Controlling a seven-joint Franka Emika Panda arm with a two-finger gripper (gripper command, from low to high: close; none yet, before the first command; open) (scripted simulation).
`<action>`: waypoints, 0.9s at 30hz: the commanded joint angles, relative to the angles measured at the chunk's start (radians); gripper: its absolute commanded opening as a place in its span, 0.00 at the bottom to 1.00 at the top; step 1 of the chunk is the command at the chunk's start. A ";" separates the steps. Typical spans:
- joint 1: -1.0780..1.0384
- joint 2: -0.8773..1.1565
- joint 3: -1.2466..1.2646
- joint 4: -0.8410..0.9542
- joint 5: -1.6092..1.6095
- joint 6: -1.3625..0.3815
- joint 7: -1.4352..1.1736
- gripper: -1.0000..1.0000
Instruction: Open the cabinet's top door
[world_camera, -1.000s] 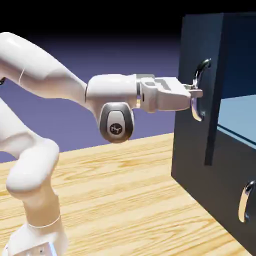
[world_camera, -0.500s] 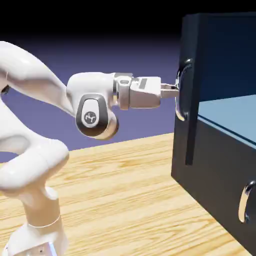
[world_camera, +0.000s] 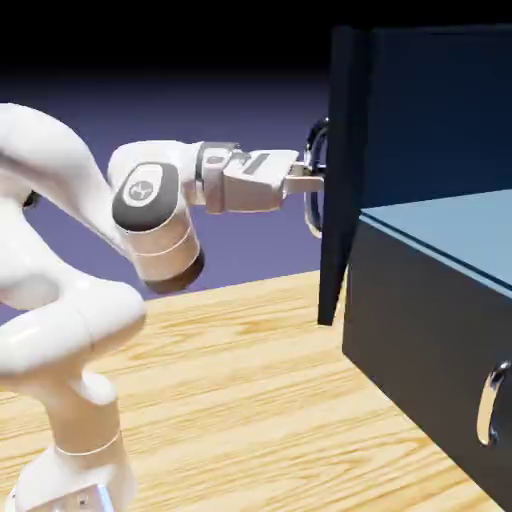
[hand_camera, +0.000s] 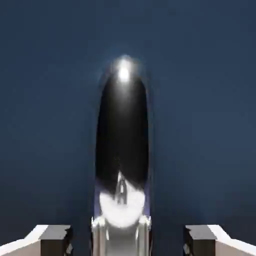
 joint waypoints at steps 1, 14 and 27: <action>-0.012 -0.013 0.000 0.004 -0.041 -0.002 0.043 0.00; 0.424 -0.260 -0.155 -0.076 -0.176 -0.527 0.086 0.00; 0.777 -0.556 0.033 -0.133 0.096 -1.092 -0.049 0.00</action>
